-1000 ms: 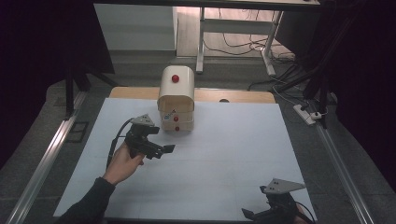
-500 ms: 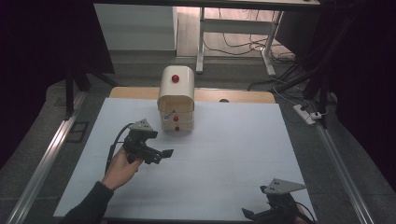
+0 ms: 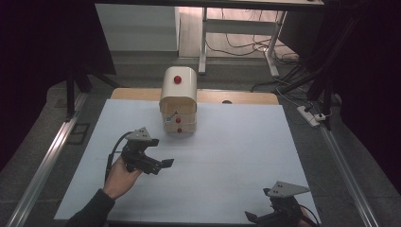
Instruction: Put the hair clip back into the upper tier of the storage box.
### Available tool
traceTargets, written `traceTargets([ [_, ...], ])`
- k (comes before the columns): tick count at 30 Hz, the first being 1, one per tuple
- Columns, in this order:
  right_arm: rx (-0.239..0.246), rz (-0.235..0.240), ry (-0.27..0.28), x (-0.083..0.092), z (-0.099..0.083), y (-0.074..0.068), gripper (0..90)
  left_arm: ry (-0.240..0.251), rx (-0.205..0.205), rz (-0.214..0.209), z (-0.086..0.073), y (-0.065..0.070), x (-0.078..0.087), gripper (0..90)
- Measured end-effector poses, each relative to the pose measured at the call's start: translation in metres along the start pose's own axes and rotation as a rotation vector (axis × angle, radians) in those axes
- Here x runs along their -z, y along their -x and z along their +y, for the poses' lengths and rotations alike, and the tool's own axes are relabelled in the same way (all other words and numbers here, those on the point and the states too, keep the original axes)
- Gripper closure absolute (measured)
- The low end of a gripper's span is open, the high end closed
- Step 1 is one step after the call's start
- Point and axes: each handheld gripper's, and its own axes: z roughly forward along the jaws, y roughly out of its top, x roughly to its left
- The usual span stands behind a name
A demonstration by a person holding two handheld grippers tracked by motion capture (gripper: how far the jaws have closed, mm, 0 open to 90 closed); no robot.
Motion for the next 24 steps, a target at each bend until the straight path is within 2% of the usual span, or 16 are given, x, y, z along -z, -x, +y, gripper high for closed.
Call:
traceTargets([
  [5,0.004,-0.002,0.000,0.000,0.000,0.000,0.8,-0.016,0.018,-0.021,-0.007,0.002,-0.001,1.2],
  [8,0.006,-0.004,0.000,0.000,0.000,-0.001,0.8,-0.005,0.022,-0.021,-0.010,0.004,0.002,1.0],
  [16,0.001,-0.003,0.005,0.001,0.000,0.000,0.8,0.028,0.031,-0.003,-0.021,0.009,0.011,0.2],
  [24,0.001,-0.004,0.005,0.001,0.000,0.000,0.8,0.038,0.048,0.011,-0.031,0.012,0.022,0.2],
])
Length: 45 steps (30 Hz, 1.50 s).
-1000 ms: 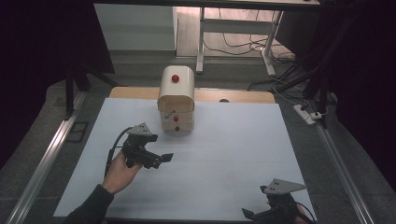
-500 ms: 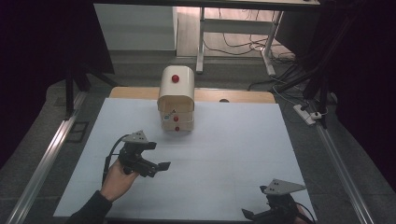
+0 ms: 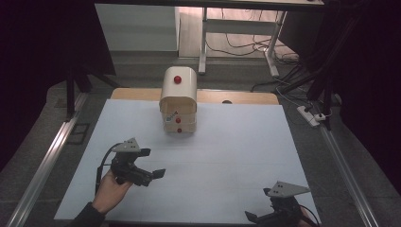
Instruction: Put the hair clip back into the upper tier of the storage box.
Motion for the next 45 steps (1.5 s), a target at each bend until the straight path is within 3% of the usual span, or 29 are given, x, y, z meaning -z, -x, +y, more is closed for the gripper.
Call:
traceTargets([
  [15,-0.006,-0.001,0.005,0.000,0.000,0.000,0.8,0.021,0.060,0.001,-0.016,0.004,0.019,0.2],
  [34,-0.023,-0.005,0.020,0.002,0.000,0.002,0.7,0.006,0.056,0.038,-0.042,0.006,0.034,0.5],
  [45,-0.026,-0.012,0.024,0.002,0.000,0.002,0.7,0.017,0.102,0.054,-0.062,0.005,0.051,0.3],
])
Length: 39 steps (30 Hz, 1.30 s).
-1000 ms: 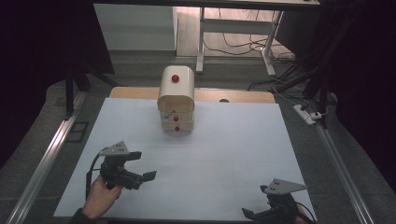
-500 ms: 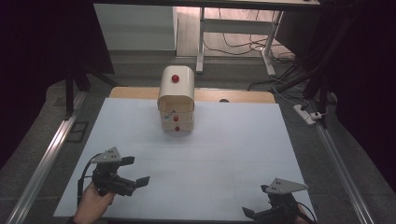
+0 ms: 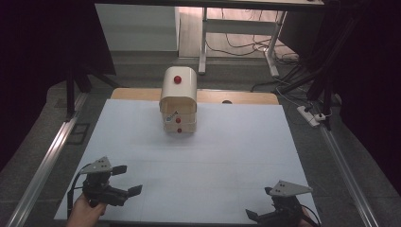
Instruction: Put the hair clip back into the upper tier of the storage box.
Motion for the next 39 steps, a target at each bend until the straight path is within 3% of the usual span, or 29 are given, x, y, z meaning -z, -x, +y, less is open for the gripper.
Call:
traceTargets([
  [25,-0.031,0.011,0.010,-0.001,0.001,0.003,0.6,0.031,0.086,0.072,-0.039,-0.005,0.048,0.4],
  [39,-0.037,-0.015,0.017,0.000,0.001,0.003,0.7,0.035,0.122,0.125,-0.057,-0.005,0.068,0.4],
])
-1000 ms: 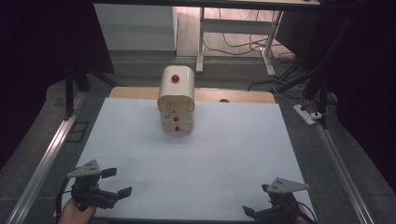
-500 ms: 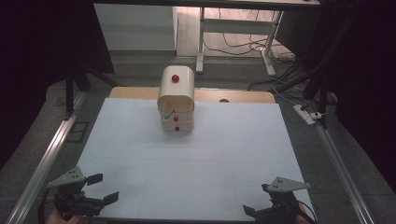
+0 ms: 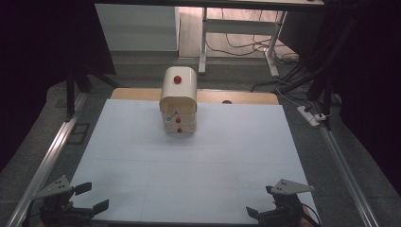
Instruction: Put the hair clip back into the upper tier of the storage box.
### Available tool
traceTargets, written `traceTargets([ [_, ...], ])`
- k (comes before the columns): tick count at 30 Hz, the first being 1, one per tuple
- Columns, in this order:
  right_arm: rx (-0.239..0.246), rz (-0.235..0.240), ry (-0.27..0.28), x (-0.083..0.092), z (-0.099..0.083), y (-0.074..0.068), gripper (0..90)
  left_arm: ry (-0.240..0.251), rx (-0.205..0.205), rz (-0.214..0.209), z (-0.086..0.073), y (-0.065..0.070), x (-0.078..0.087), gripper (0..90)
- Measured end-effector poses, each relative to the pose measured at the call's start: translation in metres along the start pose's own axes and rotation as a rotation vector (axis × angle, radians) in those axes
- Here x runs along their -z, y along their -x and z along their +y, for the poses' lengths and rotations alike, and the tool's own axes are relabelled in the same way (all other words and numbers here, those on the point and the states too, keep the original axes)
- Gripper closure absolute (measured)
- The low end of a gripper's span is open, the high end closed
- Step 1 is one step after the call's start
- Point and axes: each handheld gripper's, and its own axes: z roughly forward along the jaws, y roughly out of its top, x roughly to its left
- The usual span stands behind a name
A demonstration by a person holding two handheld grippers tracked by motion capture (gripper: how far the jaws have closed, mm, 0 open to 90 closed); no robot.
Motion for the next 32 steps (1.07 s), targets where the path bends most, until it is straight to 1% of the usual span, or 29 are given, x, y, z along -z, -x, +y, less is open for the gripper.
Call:
traceTargets([
  [6,0.006,-0.012,0.006,0.001,0.000,-0.001,0.7,-0.010,-0.003,0.043,-0.006,0.000,0.007,0.4],
  [16,0.007,-0.017,0.010,0.002,-0.001,-0.001,0.7,-0.032,0.002,0.084,-0.015,-0.003,0.015,0.4],
  [20,0.000,-0.017,0.010,0.002,-0.001,-0.001,0.7,-0.040,0.002,0.102,-0.018,-0.003,0.018,0.5],
  [24,0.000,-0.019,0.006,0.002,-0.001,-0.002,0.7,-0.060,-0.003,0.127,-0.020,-0.002,0.021,0.6],
  [25,0.000,-0.020,0.006,0.002,-0.001,-0.002,0.7,-0.065,-0.004,0.130,-0.021,-0.002,0.021,0.6],
  [28,-0.003,-0.019,0.002,0.002,-0.001,-0.002,0.7,-0.059,-0.001,0.119,-0.022,-0.002,0.022,0.7],
  [32,0.010,-0.020,-0.001,0.001,-0.001,-0.002,0.7,-0.059,0.003,0.109,-0.020,-0.003,0.021,0.7],
])
